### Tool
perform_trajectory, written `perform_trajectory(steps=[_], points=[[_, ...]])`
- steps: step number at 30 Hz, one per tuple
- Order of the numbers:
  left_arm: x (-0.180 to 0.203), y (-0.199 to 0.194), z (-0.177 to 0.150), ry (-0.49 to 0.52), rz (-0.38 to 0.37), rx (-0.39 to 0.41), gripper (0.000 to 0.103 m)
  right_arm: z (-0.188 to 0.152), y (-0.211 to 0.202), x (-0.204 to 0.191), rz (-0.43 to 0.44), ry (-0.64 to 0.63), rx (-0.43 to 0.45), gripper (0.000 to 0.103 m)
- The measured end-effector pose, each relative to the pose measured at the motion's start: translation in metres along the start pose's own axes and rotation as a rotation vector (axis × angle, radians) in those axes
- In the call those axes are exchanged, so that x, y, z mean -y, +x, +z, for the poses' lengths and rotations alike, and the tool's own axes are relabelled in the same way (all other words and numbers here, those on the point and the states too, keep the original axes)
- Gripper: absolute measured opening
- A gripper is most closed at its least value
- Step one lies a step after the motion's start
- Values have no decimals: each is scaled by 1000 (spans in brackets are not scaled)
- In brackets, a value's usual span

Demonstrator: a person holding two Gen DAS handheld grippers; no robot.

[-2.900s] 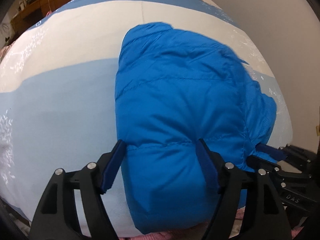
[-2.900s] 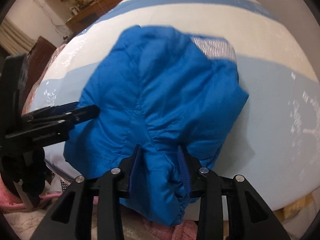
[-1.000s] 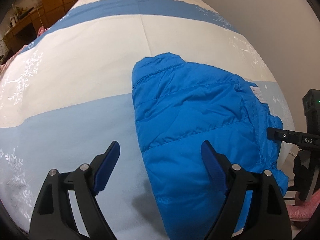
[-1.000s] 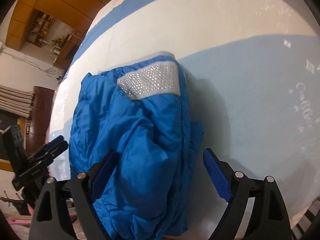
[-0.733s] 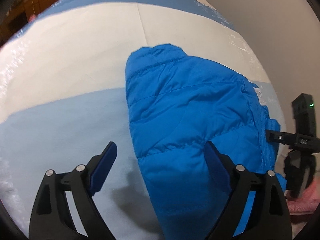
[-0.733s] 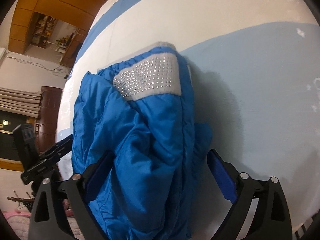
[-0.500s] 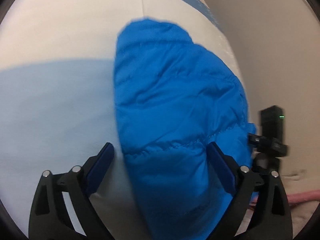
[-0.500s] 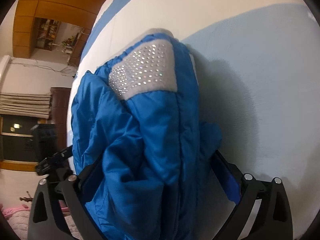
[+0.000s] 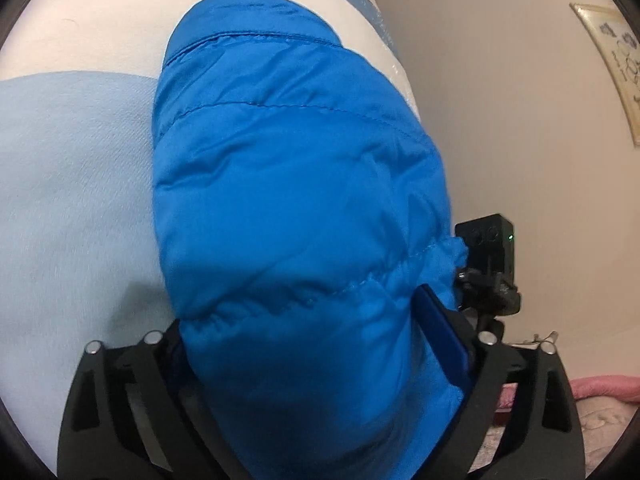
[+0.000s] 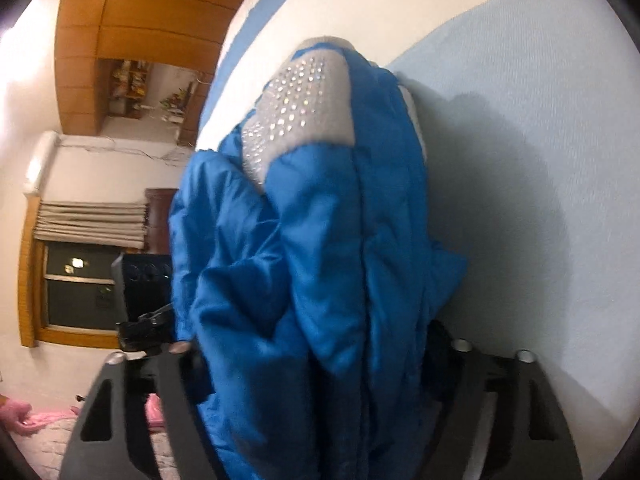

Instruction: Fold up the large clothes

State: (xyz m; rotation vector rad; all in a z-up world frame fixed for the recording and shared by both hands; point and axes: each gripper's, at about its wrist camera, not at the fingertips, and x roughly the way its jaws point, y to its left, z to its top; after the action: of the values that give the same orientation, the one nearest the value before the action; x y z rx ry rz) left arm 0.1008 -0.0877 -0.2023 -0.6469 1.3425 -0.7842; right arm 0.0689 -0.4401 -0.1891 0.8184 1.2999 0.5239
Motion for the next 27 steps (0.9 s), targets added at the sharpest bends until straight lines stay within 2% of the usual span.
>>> perform_trajectory(steps=[4, 6, 11, 14, 19, 23, 27], points=[[8, -11, 2, 13, -48, 25, 84, -5, -11, -11, 20, -33, 32, 54], [16, -10, 1, 17, -68, 38, 84, -6, -19, -19, 44, -45, 41, 51], [27, -27, 4, 12, -117, 74, 80, 1, -34, -47, 74, -91, 68, 48], [36, -56, 19, 21, -120, 138, 80, 18, -34, -75, 90, -153, 67, 48], [38, -102, 55, 40, -69, 230, 80, 58, -16, -121, 97, -246, 31, 48], [27, -128, 93, 46, -4, 283, 80, 105, 26, -162, 62, -316, -2, 49], [-1, -148, 137, 29, 46, 313, 80, 146, 66, -179, 35, -324, -34, 50]])
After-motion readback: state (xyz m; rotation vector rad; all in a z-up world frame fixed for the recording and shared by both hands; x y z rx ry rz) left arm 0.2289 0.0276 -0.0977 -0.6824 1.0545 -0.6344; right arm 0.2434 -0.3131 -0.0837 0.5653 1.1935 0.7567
